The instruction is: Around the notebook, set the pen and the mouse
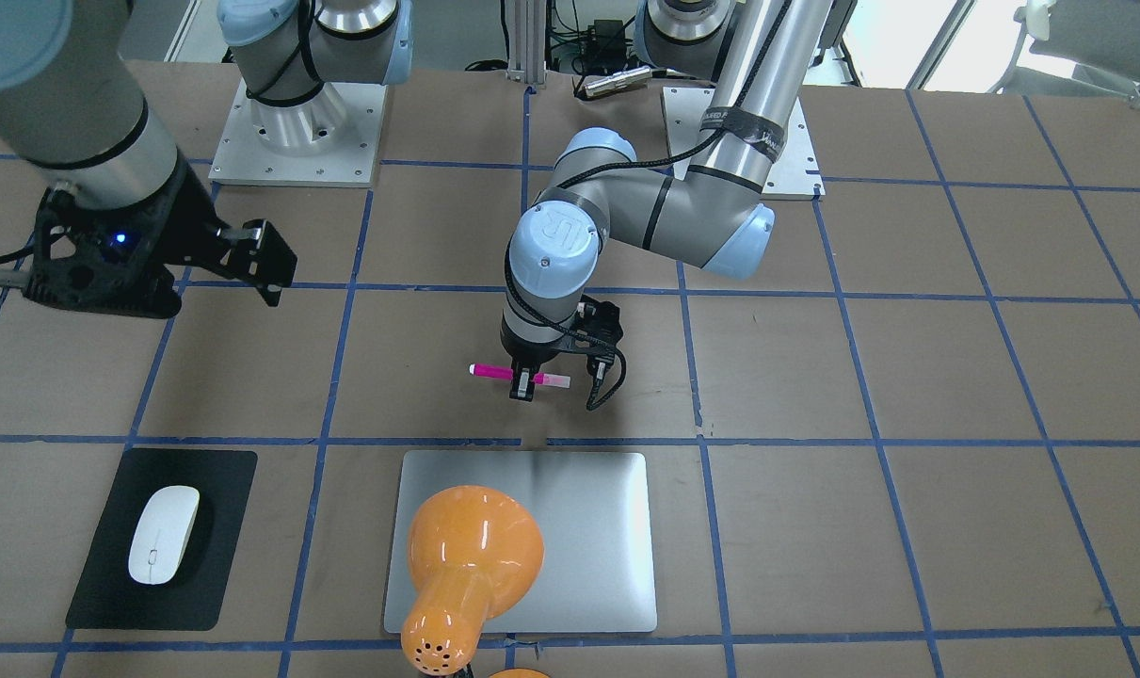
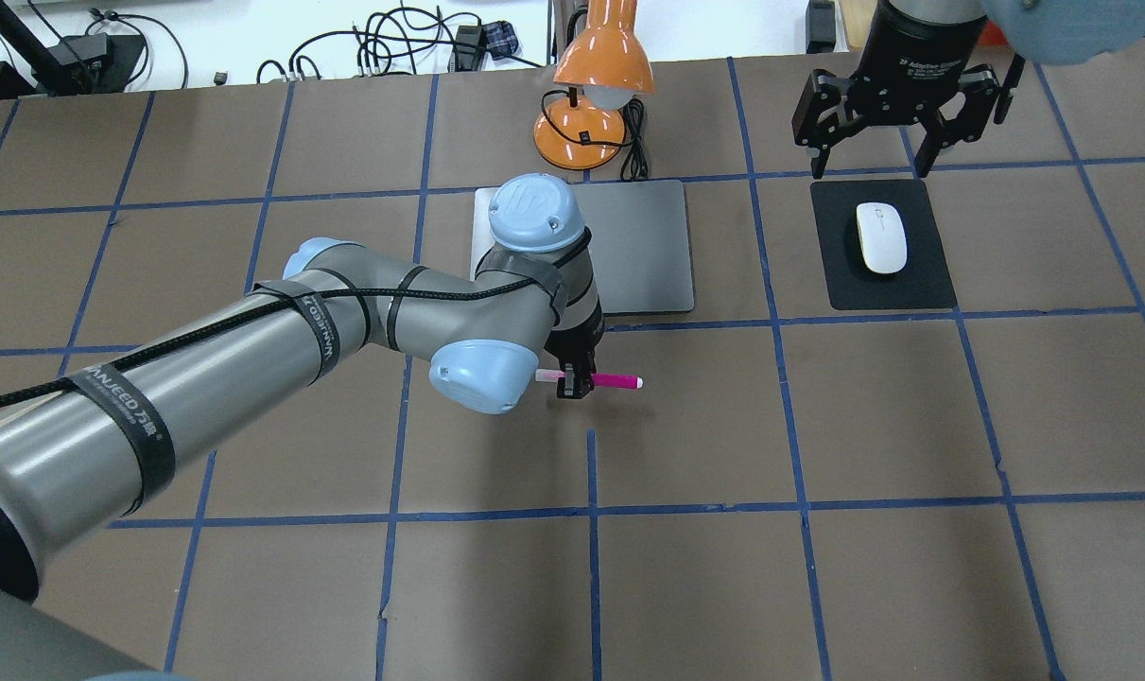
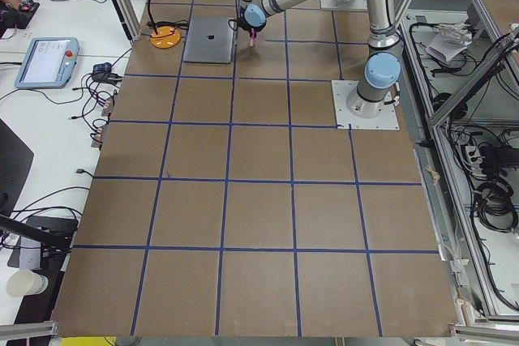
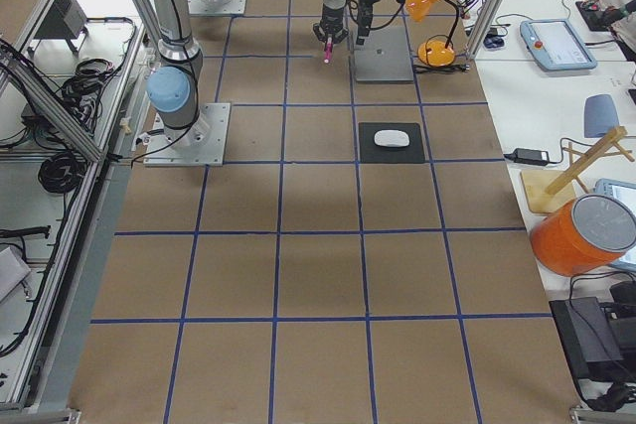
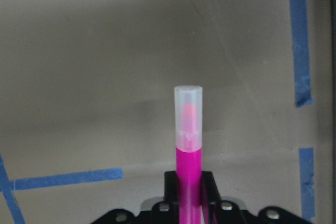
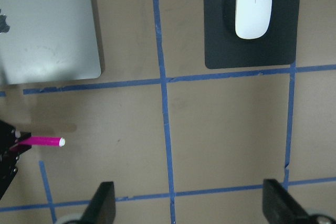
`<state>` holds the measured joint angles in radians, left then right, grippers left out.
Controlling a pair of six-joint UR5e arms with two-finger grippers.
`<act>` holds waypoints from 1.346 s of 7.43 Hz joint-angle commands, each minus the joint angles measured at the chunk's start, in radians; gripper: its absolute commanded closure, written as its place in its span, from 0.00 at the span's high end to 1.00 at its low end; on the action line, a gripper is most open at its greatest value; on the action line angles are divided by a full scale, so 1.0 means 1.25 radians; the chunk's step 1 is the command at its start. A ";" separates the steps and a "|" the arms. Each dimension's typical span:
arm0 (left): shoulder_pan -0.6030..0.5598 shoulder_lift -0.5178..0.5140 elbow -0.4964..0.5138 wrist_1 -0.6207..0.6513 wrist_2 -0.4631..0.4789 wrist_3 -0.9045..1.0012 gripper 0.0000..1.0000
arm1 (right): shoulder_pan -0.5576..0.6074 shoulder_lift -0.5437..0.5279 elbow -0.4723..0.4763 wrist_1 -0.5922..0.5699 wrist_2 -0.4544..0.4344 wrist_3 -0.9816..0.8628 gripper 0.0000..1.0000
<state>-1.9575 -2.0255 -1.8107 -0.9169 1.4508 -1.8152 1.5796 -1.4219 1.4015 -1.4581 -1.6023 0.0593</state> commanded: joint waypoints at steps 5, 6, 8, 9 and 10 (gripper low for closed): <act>0.069 0.036 0.012 -0.010 0.001 0.332 1.00 | 0.024 0.011 0.002 -0.073 0.003 0.003 1.00; 0.096 0.046 0.013 -0.013 0.002 0.401 1.00 | 0.024 0.011 0.002 -0.072 0.006 0.003 1.00; 0.129 0.091 0.015 -0.054 0.010 0.641 1.00 | 0.024 0.010 0.002 -0.071 0.007 0.003 1.00; 0.164 0.112 0.015 -0.060 0.009 0.817 1.00 | 0.024 0.011 0.002 -0.073 0.006 0.002 1.00; 0.193 0.138 0.015 -0.091 0.009 0.912 1.00 | 0.022 0.011 0.003 -0.071 0.006 0.003 1.00</act>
<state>-1.7634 -1.8924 -1.7923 -0.9937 1.4613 -0.8700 1.6088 -1.4086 1.4040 -1.5477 -1.5952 0.0622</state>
